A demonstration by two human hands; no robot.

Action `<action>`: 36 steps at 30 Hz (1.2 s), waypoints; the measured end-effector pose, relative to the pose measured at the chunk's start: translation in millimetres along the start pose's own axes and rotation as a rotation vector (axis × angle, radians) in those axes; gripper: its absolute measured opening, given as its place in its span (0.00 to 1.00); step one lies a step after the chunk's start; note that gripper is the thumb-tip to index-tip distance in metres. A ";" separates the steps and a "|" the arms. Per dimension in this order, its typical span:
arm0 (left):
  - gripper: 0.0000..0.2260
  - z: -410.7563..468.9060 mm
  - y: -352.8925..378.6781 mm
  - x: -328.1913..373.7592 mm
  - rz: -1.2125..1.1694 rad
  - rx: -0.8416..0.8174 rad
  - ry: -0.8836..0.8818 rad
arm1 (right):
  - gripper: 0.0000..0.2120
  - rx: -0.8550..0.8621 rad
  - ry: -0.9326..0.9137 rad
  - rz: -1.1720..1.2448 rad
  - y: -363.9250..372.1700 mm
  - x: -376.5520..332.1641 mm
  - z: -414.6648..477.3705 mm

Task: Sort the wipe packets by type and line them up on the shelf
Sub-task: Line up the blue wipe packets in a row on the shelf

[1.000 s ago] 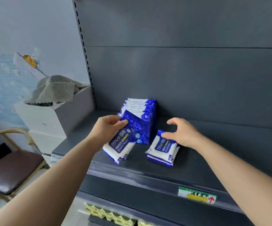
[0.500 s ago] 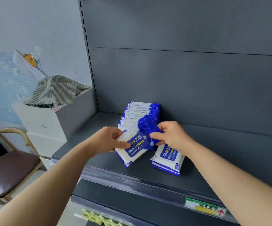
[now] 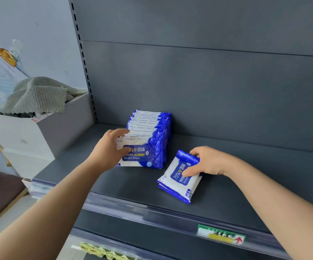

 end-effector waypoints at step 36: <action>0.10 -18.0 -12.9 -37.3 -0.505 -0.093 -0.145 | 0.16 0.455 0.037 0.545 95.0 -63.2 -19.3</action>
Point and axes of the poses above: each hand's wrist, its own z-axis towards the middle knuckle, its own y-axis out of the palm, x = y × z, the point moved 1 cm from there along z, towards the middle knuckle, and after that the axes turned 6 degrees about -y, right-handed, at the moved point
